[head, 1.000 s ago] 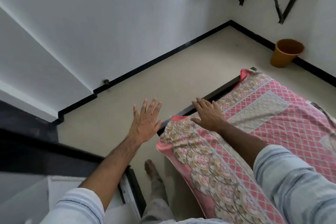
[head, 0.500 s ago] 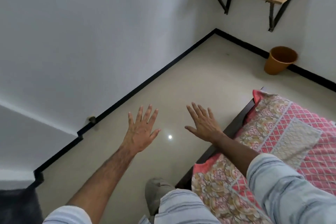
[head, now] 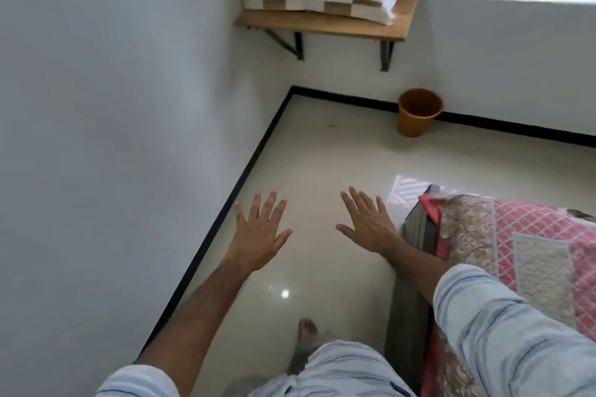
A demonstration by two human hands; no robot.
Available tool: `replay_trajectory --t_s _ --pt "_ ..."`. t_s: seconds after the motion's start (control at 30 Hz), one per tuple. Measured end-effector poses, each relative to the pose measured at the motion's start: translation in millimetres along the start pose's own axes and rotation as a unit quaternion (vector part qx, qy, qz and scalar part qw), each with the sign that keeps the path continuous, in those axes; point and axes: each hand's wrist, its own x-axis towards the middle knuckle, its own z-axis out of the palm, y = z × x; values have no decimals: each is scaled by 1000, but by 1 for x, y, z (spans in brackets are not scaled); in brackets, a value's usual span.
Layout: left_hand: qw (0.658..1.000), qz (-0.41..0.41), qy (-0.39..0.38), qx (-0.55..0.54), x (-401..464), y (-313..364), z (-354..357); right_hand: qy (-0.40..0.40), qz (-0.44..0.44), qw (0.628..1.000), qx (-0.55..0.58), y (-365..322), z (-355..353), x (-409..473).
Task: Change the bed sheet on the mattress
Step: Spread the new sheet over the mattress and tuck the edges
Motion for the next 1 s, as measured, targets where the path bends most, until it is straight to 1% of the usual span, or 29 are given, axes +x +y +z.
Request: replay_trajectory --t_s 0.07,0.2,0.27,0.37,0.47,0.57,0.67,0.7,0.8,0.9,0.93,1.0 --pt "999 37 13 8 55 -6 -21 21 35 999 7 20 -23 23" --pt "987 146 29 54 176 -1 -60 48 126 991 23 69 -56 64" --pt "976 205 35 63 241 15 -81 60 179 981 34 99 -64 81" --pt "953 289 64 67 328 45 -111 76 253 964 39 144 -77 106" --pt "929 358 57 78 406 65 -135 83 334 937 58 179 -92 131" --pt "898 428 58 81 481 89 -164 108 420 897 79 204 -107 152" --pt "875 477 37 71 538 125 -189 109 478 865 109 219 -123 166" --pt "865 496 42 68 554 137 -192 110 495 855 114 224 -127 169" --pt "816 569 60 82 602 196 -208 115 546 822 114 258 -132 173" --pt "768 632 53 91 635 269 -222 131 606 770 152 306 -128 172" --pt "756 647 54 84 646 293 -226 136 620 757 157 322 -126 170" --pt "737 669 53 78 664 337 -234 136 637 742 161 351 -121 164"
